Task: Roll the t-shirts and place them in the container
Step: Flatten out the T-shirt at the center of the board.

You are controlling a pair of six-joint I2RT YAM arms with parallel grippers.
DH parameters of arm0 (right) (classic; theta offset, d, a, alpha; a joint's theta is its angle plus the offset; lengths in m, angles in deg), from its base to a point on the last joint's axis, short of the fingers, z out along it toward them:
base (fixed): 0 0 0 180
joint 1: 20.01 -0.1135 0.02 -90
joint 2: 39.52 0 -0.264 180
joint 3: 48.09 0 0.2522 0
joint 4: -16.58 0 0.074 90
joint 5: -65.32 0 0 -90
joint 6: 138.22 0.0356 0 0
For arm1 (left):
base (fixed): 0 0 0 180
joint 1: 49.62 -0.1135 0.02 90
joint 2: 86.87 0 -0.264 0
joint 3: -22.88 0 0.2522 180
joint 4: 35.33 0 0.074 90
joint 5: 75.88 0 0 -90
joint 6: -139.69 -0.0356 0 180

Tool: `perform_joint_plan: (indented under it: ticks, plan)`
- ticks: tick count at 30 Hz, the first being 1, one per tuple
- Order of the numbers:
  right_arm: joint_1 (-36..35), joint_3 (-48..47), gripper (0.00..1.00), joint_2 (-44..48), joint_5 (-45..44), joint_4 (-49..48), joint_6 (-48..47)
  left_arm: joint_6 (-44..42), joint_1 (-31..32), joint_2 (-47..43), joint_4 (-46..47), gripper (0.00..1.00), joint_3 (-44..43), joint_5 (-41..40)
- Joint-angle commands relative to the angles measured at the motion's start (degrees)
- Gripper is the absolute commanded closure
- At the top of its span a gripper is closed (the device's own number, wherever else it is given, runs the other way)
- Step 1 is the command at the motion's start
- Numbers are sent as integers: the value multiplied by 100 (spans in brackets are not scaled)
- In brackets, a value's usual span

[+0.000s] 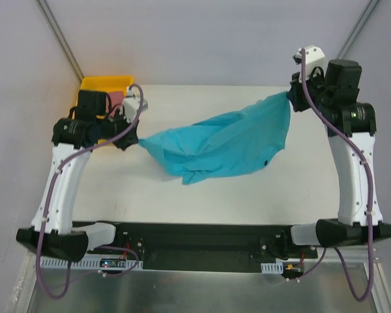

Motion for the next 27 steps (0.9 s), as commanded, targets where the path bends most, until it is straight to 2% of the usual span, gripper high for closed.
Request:
perform_joint_plan:
  ticks: [1,5,9,10,12,15,16,19,22,27]
  plan:
    - [20,847,99,807,205,644,-158,-382,21,-1150,-450,100,1340,763]
    - [20,1667,99,1448,223,768,-106,-408,21,-2064,-766,100,2377,1018]
    - [11,2213,99,1494,170,952,-27,-312,21,-2172,-838,75,2529,1019]
    - [11,2283,99,1467,109,970,0,-207,21,-2119,-707,63,2555,784]
    - [20,2459,99,1319,-50,953,-26,126,21,-1795,-277,59,2599,502]
    - [20,2504,99,1073,-68,830,-106,644,21,-804,470,55,2302,-87]
    - [11,2478,99,967,-24,795,-114,707,21,-452,559,55,1857,-141]
    - [20,2302,99,573,143,602,-132,813,21,1328,560,56,925,-256]
    - [11,1995,99,81,257,399,-80,857,47,2499,560,58,89,-185]
    - [38,1406,99,-624,381,267,-53,532,302,3707,534,56,-617,-379]
